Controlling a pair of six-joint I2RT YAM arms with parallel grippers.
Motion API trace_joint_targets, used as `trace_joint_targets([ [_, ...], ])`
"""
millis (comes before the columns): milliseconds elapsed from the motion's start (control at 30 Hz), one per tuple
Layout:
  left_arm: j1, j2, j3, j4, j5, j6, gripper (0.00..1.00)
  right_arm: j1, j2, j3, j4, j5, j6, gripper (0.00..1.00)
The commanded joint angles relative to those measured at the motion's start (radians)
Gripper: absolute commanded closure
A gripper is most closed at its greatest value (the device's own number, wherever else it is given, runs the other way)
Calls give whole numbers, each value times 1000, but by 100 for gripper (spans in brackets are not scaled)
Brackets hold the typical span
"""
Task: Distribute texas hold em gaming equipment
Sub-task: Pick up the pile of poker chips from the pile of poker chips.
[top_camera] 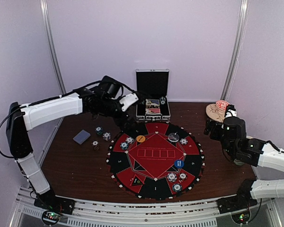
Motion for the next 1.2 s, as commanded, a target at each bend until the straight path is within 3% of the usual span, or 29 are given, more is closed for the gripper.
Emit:
trace_joint_targets([
  [0, 145, -68, -84, 70, 46, 17, 2, -5, 16, -12, 13, -5, -12, 0],
  [133, 292, -34, -124, 100, 82, 21, 2, -5, 34, -10, 17, -4, -14, 0],
  [367, 440, 135, -89, 118, 131, -1, 2, -5, 50, -6, 14, 0, -17, 0],
  [767, 474, 249, -85, 182, 56, -29, 4, -5, 36, -8, 15, -1, -18, 0],
  [1167, 533, 259, -122, 173, 120, -14, 14, -5, 33, -7, 12, -4, -19, 0],
])
